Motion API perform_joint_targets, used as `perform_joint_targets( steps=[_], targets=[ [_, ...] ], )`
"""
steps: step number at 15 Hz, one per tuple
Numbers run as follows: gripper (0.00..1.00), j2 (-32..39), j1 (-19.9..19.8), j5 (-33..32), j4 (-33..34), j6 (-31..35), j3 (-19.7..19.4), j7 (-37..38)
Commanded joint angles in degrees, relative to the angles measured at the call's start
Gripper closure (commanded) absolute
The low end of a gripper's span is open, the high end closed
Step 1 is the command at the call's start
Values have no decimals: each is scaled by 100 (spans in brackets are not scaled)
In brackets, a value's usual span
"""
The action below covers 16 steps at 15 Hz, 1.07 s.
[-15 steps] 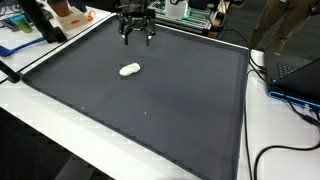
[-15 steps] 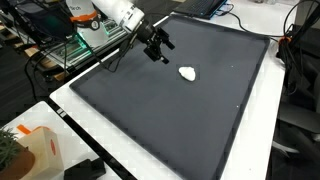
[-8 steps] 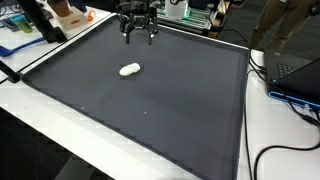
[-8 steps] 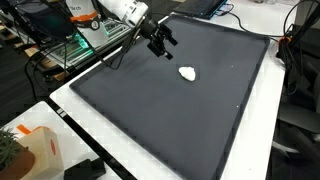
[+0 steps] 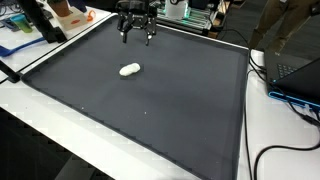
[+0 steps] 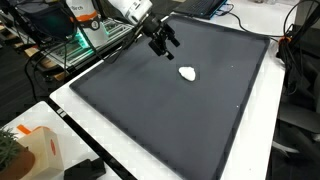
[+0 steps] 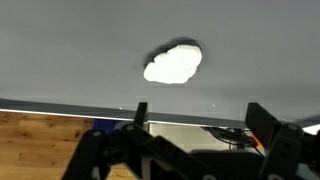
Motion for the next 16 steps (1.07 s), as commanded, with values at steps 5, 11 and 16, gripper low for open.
perform_joint_targets(
  steps=[5, 11, 16],
  targets=[
    [0, 1091, 471, -693, -4, -650, -556, 1573],
    [0, 1828, 788, -599, 138, -1175, -727, 2006],
    [0, 2314, 1162, 251, 411, -2030, -774, 1768]
  ],
)
